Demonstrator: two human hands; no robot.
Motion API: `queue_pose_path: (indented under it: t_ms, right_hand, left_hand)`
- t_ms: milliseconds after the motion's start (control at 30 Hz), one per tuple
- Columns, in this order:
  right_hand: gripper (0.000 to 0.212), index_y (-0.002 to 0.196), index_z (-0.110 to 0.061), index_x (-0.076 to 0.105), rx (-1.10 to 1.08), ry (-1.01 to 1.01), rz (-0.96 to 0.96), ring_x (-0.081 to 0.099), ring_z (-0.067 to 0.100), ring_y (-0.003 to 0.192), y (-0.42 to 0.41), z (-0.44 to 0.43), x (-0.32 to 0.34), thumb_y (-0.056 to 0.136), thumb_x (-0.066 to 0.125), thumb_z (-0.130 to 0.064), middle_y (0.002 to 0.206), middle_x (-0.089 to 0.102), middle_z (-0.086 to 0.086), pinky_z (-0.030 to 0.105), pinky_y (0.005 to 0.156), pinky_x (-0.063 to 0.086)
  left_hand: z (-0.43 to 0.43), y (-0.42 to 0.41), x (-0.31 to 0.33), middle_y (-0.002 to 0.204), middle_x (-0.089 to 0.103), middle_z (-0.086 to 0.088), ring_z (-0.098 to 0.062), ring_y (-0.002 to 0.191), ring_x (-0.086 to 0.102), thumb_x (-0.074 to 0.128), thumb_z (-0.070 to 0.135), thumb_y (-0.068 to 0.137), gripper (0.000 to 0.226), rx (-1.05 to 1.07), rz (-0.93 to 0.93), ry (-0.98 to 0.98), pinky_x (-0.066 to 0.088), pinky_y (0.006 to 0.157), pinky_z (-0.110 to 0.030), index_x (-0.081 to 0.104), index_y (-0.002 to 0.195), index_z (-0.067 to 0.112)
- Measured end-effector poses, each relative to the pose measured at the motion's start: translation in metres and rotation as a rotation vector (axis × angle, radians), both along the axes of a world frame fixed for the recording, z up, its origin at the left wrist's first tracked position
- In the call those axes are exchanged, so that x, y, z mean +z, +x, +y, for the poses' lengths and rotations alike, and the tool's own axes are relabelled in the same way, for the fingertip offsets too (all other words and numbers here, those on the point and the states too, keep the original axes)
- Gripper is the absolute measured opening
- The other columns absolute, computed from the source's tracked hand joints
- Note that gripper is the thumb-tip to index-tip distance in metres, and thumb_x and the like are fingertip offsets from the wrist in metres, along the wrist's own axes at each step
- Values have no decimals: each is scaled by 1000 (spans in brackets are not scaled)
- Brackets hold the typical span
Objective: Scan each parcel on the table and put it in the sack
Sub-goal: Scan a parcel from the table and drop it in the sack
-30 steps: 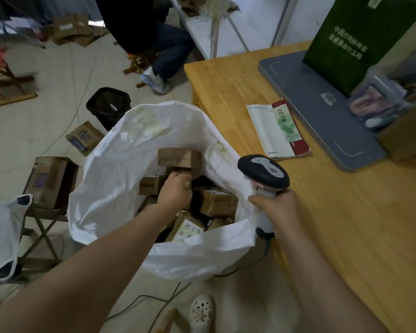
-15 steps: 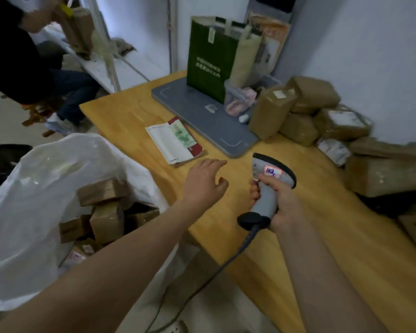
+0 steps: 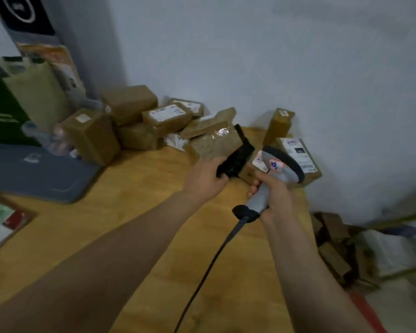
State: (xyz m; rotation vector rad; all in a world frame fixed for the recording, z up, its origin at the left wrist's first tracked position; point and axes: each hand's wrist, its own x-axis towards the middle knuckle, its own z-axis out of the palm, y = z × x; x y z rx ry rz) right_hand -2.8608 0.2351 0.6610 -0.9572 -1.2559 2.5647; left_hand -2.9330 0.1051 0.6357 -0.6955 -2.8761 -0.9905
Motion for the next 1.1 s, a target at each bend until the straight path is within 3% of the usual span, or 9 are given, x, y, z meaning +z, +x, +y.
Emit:
queue_pose_path:
  t_ms: [133, 333, 433, 533, 600, 733, 867, 1100]
  right_hand:
    - [18, 69, -4, 56, -260, 22, -162, 48, 13, 38, 11, 47, -35, 84, 64, -1, 49, 54, 5, 22, 42, 44]
    - [10, 77, -5, 60, -388, -37, -240, 51, 15, 43, 17, 92, -65, 84, 65, 0, 53, 58, 5, 27, 47, 47]
    - [12, 79, -7, 58, -409, -65, -259, 49, 18, 44, 18, 104, -73, 85, 65, 2, 56, 57, 8, 30, 48, 45]
    - [10, 81, -5, 60, -419, -98, -281, 49, 19, 45, 20, 117, -84, 84, 65, 3, 59, 57, 10, 29, 47, 44]
    - [9, 82, -4, 61, -422, -112, -294, 49, 18, 45, 22, 125, -92, 84, 65, 3, 60, 57, 10, 28, 46, 44]
    - [9, 81, -4, 60, -427, -113, -331, 50, 17, 45, 24, 137, -104, 84, 65, 3, 60, 57, 10, 27, 45, 45]
    - [8, 82, -3, 60, -404, -132, -339, 51, 15, 41, 18, 137, -111, 84, 65, 2, 59, 58, 10, 24, 42, 45]
    - [10, 79, -2, 57, -183, -139, -325, 51, 19, 47, -2, 129, -105, 85, 65, -1, 61, 57, 12, 30, 49, 44]
  left_hand:
    - [90, -32, -9, 133, 54, -7, -25, 123, 49, 55, 15, 91, 48, -171, -2, -115, 45, 94, -36, 49, 139, 16]
    - [207, -58, -14, 154, 34, -7, -24, 141, 30, 39, 23, 103, 49, -430, 53, -346, 25, 115, -37, 31, 150, 14]
    - [250, -62, -17, 160, 20, -3, -25, 147, 16, 39, 41, 101, 61, -528, 64, -501, 14, 118, -50, 17, 154, 20]
    - [281, -68, -26, 163, 4, 2, -27, 149, -2, 41, 60, 94, 77, -548, 91, -733, 2, 110, -70, 1, 154, 34]
    - [292, -71, -33, 163, 2, 2, -32, 149, -6, 44, 64, 90, 78, -536, 103, -814, -1, 105, -76, 5, 153, 39]
    - [285, -76, -39, 160, 15, 1, -37, 147, 0, 47, 45, 95, 52, -469, 162, -817, 6, 104, -78, 33, 144, 37]
    - [249, -82, -40, 153, 26, -2, -35, 146, 5, 49, 40, 94, 49, -417, 130, -755, 13, 106, -75, 37, 141, 35]
    - [176, -70, -39, 153, 23, 1, -31, 147, -1, 58, 34, 89, 55, -373, 71, -855, 15, 109, -70, 39, 140, 37]
